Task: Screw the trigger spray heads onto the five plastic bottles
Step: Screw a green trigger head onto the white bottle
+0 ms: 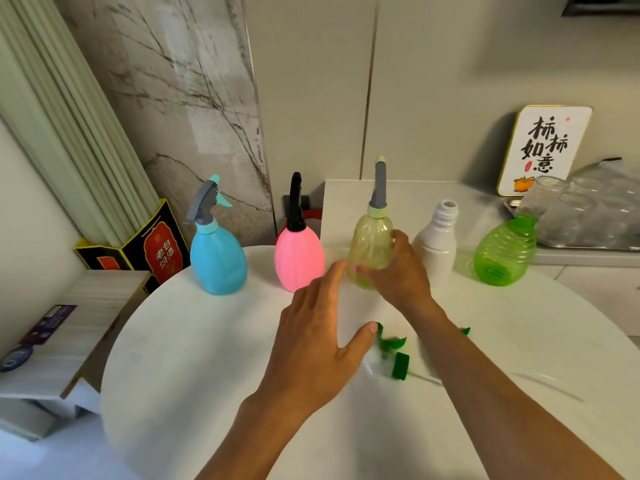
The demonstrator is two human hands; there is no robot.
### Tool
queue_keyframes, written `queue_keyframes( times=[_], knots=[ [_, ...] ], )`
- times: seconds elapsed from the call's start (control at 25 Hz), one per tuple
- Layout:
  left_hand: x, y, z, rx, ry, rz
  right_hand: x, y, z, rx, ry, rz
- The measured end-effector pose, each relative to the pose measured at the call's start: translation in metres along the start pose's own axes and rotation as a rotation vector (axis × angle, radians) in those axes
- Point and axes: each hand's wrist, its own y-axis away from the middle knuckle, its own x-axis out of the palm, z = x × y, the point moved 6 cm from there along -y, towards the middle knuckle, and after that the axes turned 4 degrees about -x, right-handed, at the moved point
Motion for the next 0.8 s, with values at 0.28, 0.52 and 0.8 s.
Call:
queue_keyframes(
  times=[0.28, 0.52, 0.8],
  knots=[
    [0.006, -0.001, 0.000, -0.007, -0.062, 0.093, -0.073, 0.010, -0.044, 0.213, 0.487, 0.107],
    [0.008, 0.000, -0.002, 0.008, -0.180, 0.065, -0.092, -0.012, -0.041, 0.172, -0.031, -0.231],
    [0.007, 0.010, 0.000, 0.035, -0.233, 0.092, -0.082, -0.028, -0.041, 0.004, -0.214, -0.300]
  ],
)
